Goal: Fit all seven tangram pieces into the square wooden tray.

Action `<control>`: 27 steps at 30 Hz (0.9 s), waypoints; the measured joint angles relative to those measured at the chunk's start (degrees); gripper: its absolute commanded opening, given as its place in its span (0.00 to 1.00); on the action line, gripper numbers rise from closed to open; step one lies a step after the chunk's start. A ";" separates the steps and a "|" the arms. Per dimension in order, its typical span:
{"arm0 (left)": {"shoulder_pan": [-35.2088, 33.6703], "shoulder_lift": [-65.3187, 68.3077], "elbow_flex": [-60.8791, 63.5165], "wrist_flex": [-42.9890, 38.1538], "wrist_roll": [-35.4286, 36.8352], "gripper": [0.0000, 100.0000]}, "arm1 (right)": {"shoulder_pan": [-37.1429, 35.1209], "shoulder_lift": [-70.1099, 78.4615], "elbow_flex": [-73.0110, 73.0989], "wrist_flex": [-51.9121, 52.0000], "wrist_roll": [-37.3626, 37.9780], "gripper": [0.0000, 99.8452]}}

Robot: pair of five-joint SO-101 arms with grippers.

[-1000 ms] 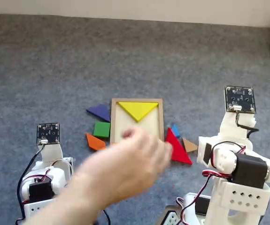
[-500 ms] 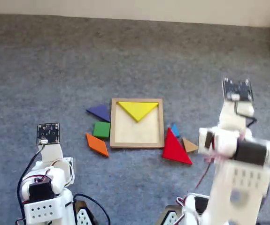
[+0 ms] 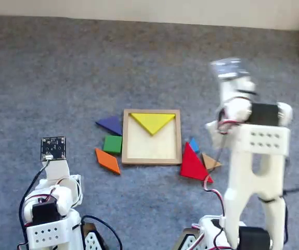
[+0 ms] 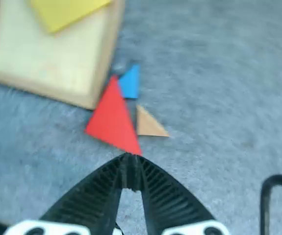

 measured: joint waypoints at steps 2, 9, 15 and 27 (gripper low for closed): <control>0.00 0.00 0.00 0.00 0.00 0.16 | -4.66 1.85 2.73 -1.67 0.70 0.01; 0.00 0.00 0.00 0.00 0.00 0.16 | -10.02 2.46 15.12 -14.33 1.32 0.02; 0.00 0.00 0.00 0.00 0.00 0.16 | -13.01 -1.32 22.59 -16.97 0.00 0.23; 0.00 0.00 0.00 0.00 0.00 0.16 | -15.74 0.35 29.45 -18.73 -4.04 0.33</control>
